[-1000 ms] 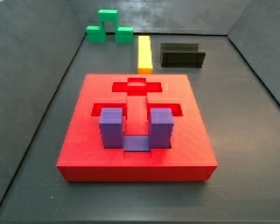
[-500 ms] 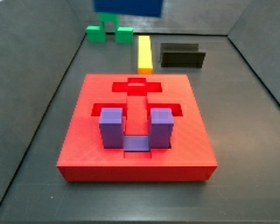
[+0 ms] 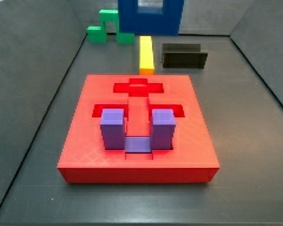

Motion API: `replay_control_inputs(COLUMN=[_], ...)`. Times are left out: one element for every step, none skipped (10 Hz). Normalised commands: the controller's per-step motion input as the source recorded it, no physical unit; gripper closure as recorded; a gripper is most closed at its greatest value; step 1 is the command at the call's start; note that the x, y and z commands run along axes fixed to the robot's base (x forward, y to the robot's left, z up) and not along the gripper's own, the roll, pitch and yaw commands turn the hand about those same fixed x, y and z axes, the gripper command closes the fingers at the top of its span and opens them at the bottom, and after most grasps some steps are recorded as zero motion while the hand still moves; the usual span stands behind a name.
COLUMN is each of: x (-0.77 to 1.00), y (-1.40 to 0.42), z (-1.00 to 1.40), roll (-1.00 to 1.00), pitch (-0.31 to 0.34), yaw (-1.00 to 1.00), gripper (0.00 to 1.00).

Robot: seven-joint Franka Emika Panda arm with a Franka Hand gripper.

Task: Pick up the blue object. Move up. Place the blue object on the fixture. Regrasp the blue object. Move to above the board. Insert the blue object.
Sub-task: Insert the blue object.

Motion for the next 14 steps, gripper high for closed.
replay_control_inputs(x=[0.00,0.00,0.00,0.00,-0.02,-0.10,-0.08,-0.05,-0.09,-0.20,-0.28,-0.23,-0.21,-0.23], y=[0.03,0.00,-0.02,-0.10,-0.08,-0.04,-0.08,-0.07,-0.20,-0.24,-0.11,0.00,0.00,0.02], z=[-0.37,-0.47,-0.53,-0.49,-0.59,-0.71,-0.67,-0.64,-0.51,-0.27,-0.02,0.00,-0.09,-0.16], roll=[-0.32,-0.18,-0.12,0.00,0.00,-0.08,-0.04,0.00,0.04,0.02,0.00,0.04,0.09,0.10], pitch=[-0.243,-0.320,-0.334,-0.223,-0.181,-0.204,-0.186,-0.171,-0.140,-0.166,-0.193,-0.149,-0.104,-0.100], yaw=[0.00,0.02,0.06,0.00,0.01,0.03,0.06,0.09,0.17,0.25,0.29,0.24,0.17,0.13], gripper=[1.00,1.00,1.00,1.00,1.00,1.00,1.00,1.00,1.00,1.00,1.00,1.00,1.00,1.00])
